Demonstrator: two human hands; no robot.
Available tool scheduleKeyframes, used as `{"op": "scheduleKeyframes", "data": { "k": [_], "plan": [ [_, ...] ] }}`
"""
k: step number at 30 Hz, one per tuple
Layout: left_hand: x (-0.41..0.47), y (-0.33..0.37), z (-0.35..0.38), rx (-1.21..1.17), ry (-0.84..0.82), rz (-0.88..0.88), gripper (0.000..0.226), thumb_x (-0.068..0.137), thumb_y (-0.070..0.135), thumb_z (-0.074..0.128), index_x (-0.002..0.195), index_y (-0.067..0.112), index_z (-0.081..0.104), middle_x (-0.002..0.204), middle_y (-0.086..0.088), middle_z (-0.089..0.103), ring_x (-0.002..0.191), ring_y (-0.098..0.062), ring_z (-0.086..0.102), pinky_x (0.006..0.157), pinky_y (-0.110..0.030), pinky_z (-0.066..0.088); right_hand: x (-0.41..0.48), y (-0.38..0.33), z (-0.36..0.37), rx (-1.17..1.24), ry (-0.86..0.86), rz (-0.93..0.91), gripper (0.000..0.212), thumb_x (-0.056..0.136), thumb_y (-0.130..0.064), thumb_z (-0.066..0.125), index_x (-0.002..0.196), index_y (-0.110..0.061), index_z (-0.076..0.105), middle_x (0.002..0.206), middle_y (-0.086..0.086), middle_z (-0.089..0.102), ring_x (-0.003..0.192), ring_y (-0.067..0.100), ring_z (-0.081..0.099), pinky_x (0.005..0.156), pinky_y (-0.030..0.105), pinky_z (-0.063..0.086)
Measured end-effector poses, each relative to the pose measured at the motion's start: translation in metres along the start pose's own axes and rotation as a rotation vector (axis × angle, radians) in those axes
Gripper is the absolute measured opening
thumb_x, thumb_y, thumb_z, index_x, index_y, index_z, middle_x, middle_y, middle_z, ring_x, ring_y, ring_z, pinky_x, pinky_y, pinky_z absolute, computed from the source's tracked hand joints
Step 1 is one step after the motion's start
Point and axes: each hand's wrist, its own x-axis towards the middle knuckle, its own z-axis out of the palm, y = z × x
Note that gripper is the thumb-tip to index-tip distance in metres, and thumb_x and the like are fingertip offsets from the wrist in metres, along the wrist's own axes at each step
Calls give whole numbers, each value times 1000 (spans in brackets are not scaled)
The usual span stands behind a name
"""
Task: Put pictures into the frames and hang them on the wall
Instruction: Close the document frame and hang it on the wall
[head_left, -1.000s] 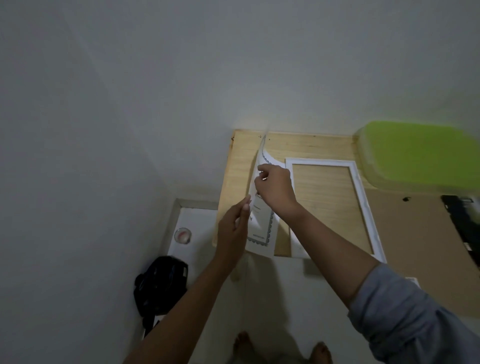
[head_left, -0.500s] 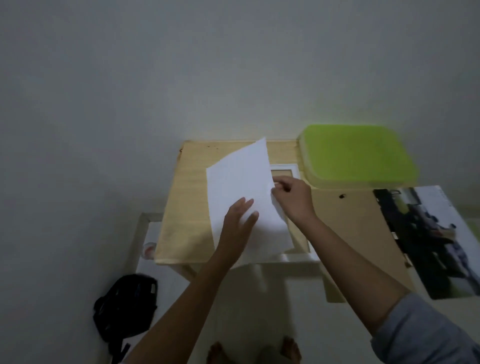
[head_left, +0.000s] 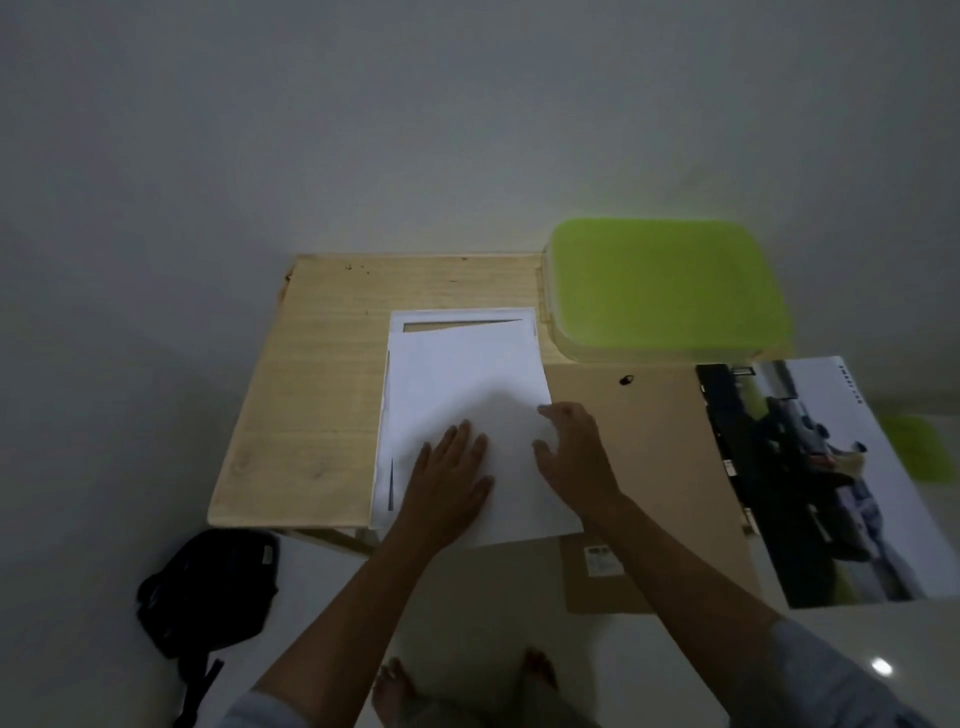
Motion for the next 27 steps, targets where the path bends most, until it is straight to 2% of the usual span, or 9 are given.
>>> {"op": "scheduleKeyframes", "data": {
  "k": [2, 5, 7, 10, 13, 15, 19, 24, 27],
  "plan": [
    [3, -1, -3, -10, 33, -14, 79, 82, 56, 3, 147, 14, 20, 156, -12, 11, 145, -27, 9, 113, -42, -1, -6, -2, 4, -38, -96, -102, 47, 87, -12, 57, 132, -4, 46, 136, 16, 41, 129, 27, 36, 111, 31, 27],
    [3, -9, -6, -23, 42, -48, 72, 93, 55, 11, 138, 8, 41, 145, -20, 37, 134, -37, 35, 106, -50, 16, -11, 0, 18, -173, -209, -200, 52, 91, -25, 53, 139, -10, 38, 148, 16, 29, 138, 27, 25, 113, 32, 20],
    [3, -18, -5, -32, -18, -65, 80, 92, 60, 2, 139, 8, 39, 147, -20, 34, 136, -36, 31, 107, -49, 14, -11, 2, 27, -262, -215, -225, 53, 90, -28, 54, 137, -9, 41, 147, 19, 31, 137, 32, 27, 112, 38, 28],
    [6, -30, -5, -21, -16, -25, 83, 89, 64, -1, 142, 11, 34, 150, -19, 28, 138, -36, 26, 108, -48, 11, -9, 1, 38, -344, -169, -248, 51, 73, -27, 72, 118, -6, 60, 125, 25, 55, 114, 40, 55, 87, 46, 53],
    [11, -41, -8, 20, -68, -22, 74, 93, 58, 6, 137, 11, 43, 142, -20, 42, 130, -36, 42, 102, -49, 24, -4, -9, 41, -390, -90, -220, 50, 59, -28, 77, 104, -8, 65, 108, 20, 65, 94, 35, 66, 68, 41, 57],
    [16, -47, -12, 12, -62, 27, 79, 91, 61, 1, 140, 12, 39, 146, -19, 36, 134, -35, 36, 105, -48, 19, -2, -15, 42, -423, -49, -197, 46, 60, -29, 71, 101, -9, 66, 106, 18, 66, 91, 33, 66, 66, 40, 56],
    [23, -55, -18, 8, -76, 117, 98, 72, 72, -20, 148, 18, 11, 157, -11, 3, 145, -26, 2, 111, -35, -7, -1, -25, 48, -398, -6, -104, 40, 68, -21, 67, 105, -8, 63, 114, 16, 62, 100, 35, 61, 75, 42, 52],
    [18, -68, -21, -11, 32, 78, 66, 96, 51, 17, 137, 6, 42, 144, -21, 39, 133, -36, 37, 105, -51, 28, 2, -24, 43, -348, 106, 26, 44, 72, -15, 68, 114, -4, 59, 123, 20, 55, 111, 39, 53, 84, 46, 49],
    [13, -75, -18, -127, 127, -62, 64, 89, 42, 37, 134, -3, 43, 140, -28, 40, 129, -42, 40, 102, -48, 34, 8, -20, 34, -356, 130, 120, 42, 80, -17, 58, 120, -4, 49, 127, 18, 45, 113, 37, 42, 90, 41, 41]
  ]
}}
